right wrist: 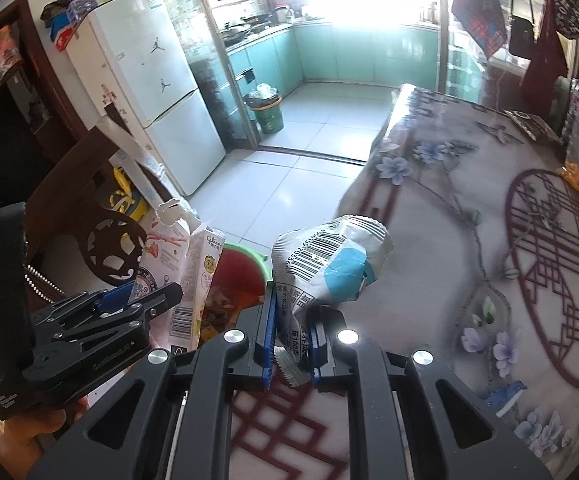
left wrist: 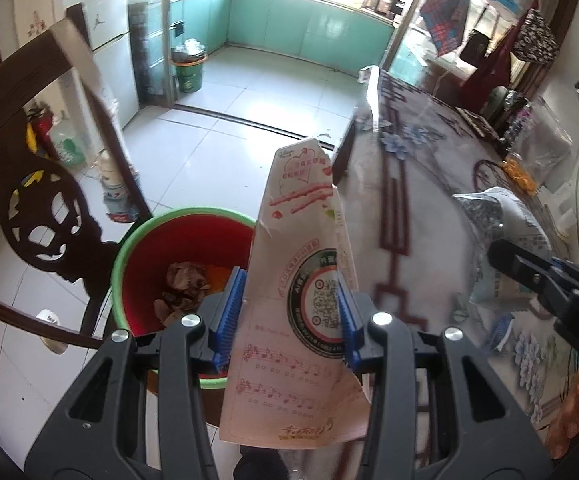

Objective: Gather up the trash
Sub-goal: 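Carry the paper bag and foil bag over the red bucket and open both tools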

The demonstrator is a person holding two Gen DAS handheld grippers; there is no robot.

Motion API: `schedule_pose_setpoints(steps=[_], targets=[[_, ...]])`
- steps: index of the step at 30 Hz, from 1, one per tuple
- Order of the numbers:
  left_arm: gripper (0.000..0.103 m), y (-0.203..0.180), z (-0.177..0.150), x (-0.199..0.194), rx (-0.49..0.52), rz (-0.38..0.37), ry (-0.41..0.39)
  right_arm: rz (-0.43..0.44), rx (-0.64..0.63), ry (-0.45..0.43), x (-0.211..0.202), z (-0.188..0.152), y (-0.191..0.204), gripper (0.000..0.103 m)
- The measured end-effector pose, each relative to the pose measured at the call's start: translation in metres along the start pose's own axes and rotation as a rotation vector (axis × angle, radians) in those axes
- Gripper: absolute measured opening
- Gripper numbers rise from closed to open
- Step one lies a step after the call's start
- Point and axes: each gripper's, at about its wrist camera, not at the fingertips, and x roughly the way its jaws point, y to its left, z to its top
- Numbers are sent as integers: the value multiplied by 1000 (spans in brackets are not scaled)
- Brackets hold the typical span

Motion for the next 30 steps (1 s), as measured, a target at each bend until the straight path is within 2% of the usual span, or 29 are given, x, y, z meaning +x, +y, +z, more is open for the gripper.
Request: schedule_pose_setpoints(steps=[15, 24, 30], targets=[[41, 85, 0, 20, -127, 128, 56, 128, -83, 124, 61, 9, 65, 12], [41, 108, 6, 47, -142, 162, 106, 176, -113, 185, 91, 19, 88, 12], [41, 118, 11, 60, -162, 147, 140, 175, -130, 219, 103, 24, 95, 12]])
